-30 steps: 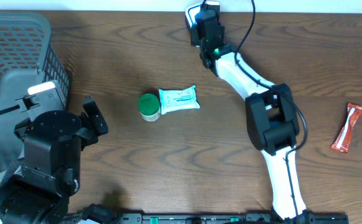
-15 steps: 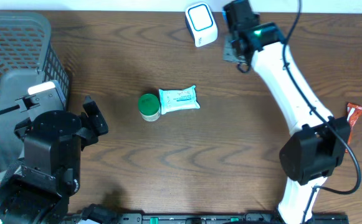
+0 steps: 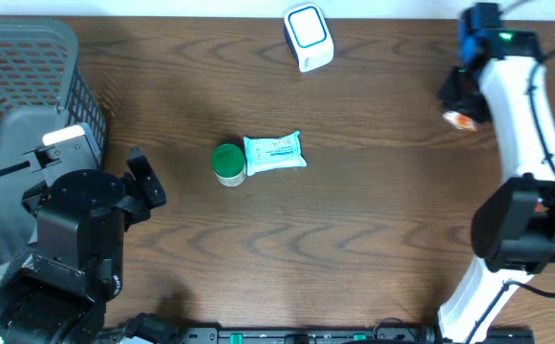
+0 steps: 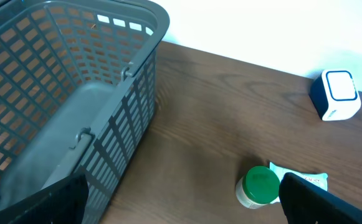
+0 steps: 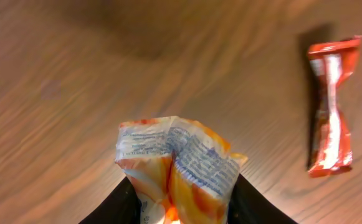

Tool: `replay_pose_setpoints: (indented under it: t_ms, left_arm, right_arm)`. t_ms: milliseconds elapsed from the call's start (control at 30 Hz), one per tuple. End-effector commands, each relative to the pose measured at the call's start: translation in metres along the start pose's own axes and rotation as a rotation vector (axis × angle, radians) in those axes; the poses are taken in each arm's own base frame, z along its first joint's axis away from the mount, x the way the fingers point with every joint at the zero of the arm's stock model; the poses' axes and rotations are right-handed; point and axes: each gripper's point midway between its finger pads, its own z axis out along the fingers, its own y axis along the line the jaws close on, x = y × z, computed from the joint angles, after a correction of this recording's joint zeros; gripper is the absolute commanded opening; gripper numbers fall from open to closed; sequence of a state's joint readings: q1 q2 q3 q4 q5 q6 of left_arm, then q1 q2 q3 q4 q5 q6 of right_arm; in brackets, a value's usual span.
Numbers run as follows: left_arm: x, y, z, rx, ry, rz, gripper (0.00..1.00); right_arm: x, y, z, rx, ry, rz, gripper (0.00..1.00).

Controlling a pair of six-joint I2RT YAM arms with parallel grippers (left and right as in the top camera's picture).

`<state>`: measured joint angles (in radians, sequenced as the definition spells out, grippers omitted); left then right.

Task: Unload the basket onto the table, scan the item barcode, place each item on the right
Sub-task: 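Carry the orange pack right and set it beside the bar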

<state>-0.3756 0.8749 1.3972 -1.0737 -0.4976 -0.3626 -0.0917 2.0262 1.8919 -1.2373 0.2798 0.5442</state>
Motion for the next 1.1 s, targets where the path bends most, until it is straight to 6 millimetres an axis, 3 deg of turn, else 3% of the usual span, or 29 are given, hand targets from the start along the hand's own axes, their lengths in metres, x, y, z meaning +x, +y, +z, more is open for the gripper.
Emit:
replay_pose_setpoints:
  t_ms: [0,100,300,567,767,800,967,1067]
  left_arm:
    - [-0.001,0.003,0.000,-0.014,-0.006,-0.004,0.98]
    - [-0.001,0.003,0.000,-0.014,-0.006,-0.004,0.98]
    - [-0.001,0.003,0.000,-0.014,-0.006,-0.004,0.98]
    - [-0.001,0.003,0.000,-0.014,-0.006,-0.004,0.98]
    - [-0.001,0.003,0.000,-0.014,-0.006,-0.004,0.98]
    - [-0.001,0.003,0.000,-0.014,-0.006,-0.004,0.98]
    - [-0.001,0.003,0.000,-0.014,-0.006,-0.004,0.98]
    - [-0.001,0.003,0.000,-0.014,-0.006,-0.004,0.98]
  right_arm:
    - [-0.012,-0.044,0.029,0.052,0.024,0.117,0.37]
    - [-0.016,-0.078,0.058,0.077,0.034,0.204,0.38]
    - [-0.006,-0.127,0.106,0.113,0.057,0.322,0.39]
    - [0.015,-0.162,0.154,0.128,0.045,0.421,0.43]
    - [0.000,-0.168,0.152,0.117,0.001,0.446,0.55]
    - [-0.004,-0.169,0.150,0.116,-0.006,0.449,0.59]
    - [-0.032,-0.177,0.124,0.110,-0.037,0.426,0.98]
    - [-0.049,-0.182,0.102,0.106,-0.055,0.429,0.99]
